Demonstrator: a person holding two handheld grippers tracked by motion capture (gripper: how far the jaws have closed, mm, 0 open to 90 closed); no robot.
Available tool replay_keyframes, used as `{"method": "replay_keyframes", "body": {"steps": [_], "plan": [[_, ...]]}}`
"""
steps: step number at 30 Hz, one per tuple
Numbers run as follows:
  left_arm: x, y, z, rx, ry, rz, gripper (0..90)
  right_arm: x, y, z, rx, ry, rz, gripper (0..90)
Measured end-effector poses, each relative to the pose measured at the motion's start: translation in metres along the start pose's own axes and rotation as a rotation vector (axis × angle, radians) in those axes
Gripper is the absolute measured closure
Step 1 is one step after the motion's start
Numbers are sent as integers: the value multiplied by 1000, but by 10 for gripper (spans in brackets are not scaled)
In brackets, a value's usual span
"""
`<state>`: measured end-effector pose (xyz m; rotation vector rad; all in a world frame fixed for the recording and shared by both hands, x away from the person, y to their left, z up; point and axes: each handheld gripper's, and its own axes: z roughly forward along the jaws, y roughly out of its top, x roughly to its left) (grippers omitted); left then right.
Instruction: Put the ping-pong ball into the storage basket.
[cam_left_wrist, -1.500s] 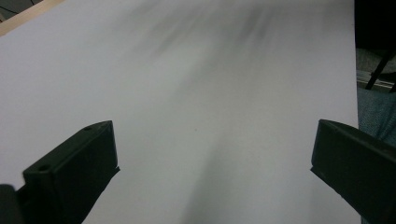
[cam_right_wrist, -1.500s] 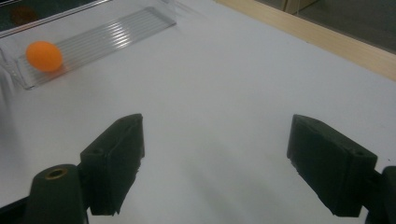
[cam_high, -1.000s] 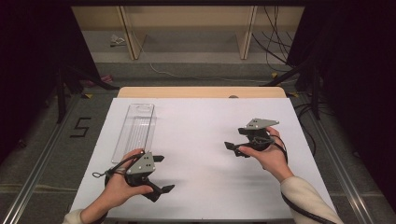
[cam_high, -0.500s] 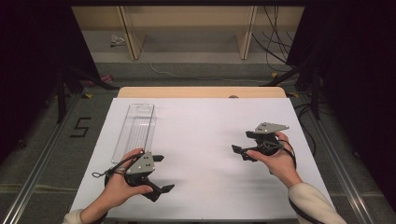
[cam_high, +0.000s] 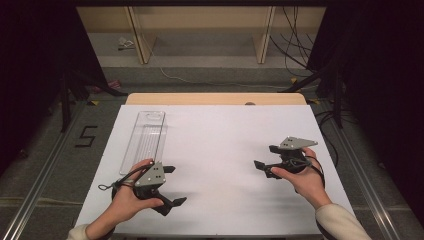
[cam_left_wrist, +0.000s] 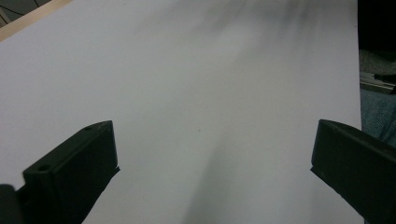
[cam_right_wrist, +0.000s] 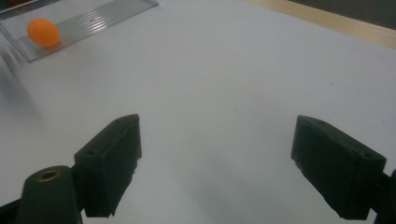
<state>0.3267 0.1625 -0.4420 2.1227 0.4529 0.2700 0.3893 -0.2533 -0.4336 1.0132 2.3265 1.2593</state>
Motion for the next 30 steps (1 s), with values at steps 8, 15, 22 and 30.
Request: {"method": "replay_keyframes", "body": {"steps": [8,15,22,30], "plan": [[1,0,-1,-2,1,1,0,4,-5,-4,7,5,-9,169],[0,0,-1,-2,2,2,0,6,-10,-9,8,6,-8,169],[1,0,-1,-3,1,2,0,6,-13,-13,1,7,0,169],[1,1,0,-7,0,-1,0,7,-13,-13,-10,12,7,166]]}}
